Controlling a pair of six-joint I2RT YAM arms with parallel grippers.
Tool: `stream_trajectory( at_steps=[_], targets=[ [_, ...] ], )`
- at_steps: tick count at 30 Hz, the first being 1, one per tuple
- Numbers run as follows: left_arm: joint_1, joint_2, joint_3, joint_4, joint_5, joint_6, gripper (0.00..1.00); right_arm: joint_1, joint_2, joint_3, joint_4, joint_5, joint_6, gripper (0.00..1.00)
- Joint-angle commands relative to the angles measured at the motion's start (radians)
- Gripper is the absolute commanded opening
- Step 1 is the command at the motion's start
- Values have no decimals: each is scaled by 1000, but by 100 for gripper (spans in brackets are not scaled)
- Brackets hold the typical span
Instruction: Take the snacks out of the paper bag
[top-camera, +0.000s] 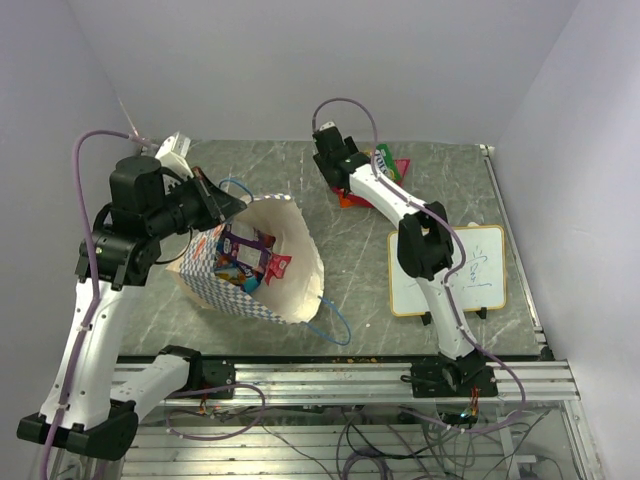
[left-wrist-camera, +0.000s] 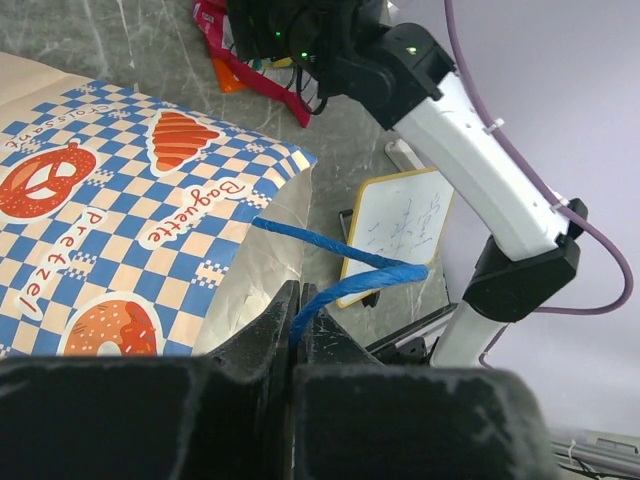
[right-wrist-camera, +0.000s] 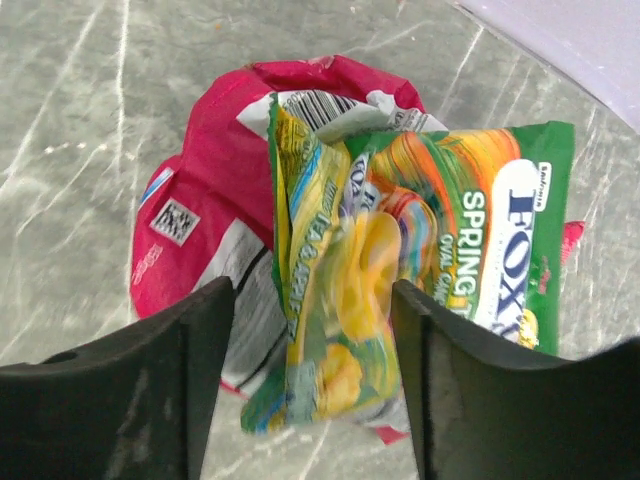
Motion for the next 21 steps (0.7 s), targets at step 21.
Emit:
stream_trajectory(
  at_steps=[21],
  targets=[
    [-10, -63, -262, 231, 259, -160, 7, 50, -864, -789, -12, -616, 451, 82]
  ],
)
